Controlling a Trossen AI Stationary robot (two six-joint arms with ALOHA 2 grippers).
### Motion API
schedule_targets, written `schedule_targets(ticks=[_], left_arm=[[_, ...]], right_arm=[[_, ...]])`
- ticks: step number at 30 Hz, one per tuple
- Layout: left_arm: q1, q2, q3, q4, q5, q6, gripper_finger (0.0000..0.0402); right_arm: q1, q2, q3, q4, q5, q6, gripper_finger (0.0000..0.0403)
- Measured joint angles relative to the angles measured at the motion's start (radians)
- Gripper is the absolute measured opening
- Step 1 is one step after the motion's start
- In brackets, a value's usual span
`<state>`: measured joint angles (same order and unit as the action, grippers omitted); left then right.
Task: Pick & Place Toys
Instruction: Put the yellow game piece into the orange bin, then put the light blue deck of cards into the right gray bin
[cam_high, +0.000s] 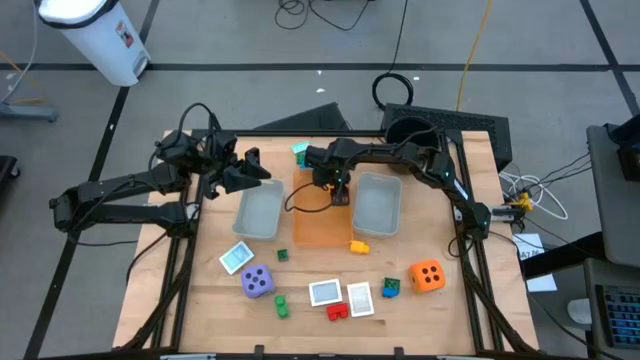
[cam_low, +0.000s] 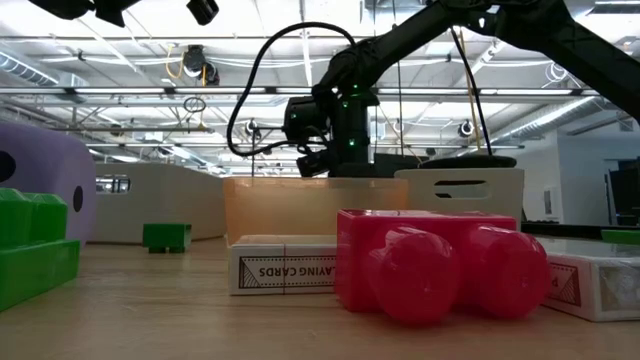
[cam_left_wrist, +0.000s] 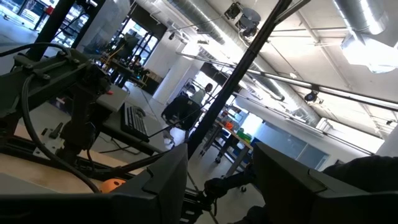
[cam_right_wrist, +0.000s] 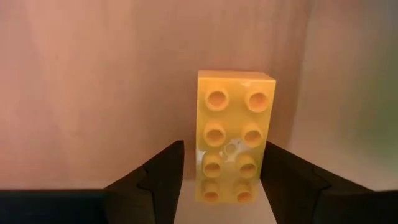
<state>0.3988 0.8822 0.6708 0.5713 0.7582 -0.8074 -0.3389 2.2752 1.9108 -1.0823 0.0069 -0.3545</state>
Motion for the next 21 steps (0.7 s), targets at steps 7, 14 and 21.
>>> schedule_targets(ticks=[7, 14, 21], left_arm=[[0.0, 0.0, 0.0, 0.0, -0.001, 0.0, 0.0186], [-0.001, 0.0, 0.0, 0.0, 0.0, -0.009, 0.0186], [-0.005, 0.0, 0.0, -0.013, 0.037, -0.053, 0.0186]], right_arm=[[0.003, -0.062, -0.001, 0.012, 0.0, 0.002, 0.0193], [0.019, -0.169, -0.001, 0.135, -0.007, 0.09, 0.0194], [0.054, -0.261, -0.001, 0.399, -0.01, 0.274, 0.0191]])
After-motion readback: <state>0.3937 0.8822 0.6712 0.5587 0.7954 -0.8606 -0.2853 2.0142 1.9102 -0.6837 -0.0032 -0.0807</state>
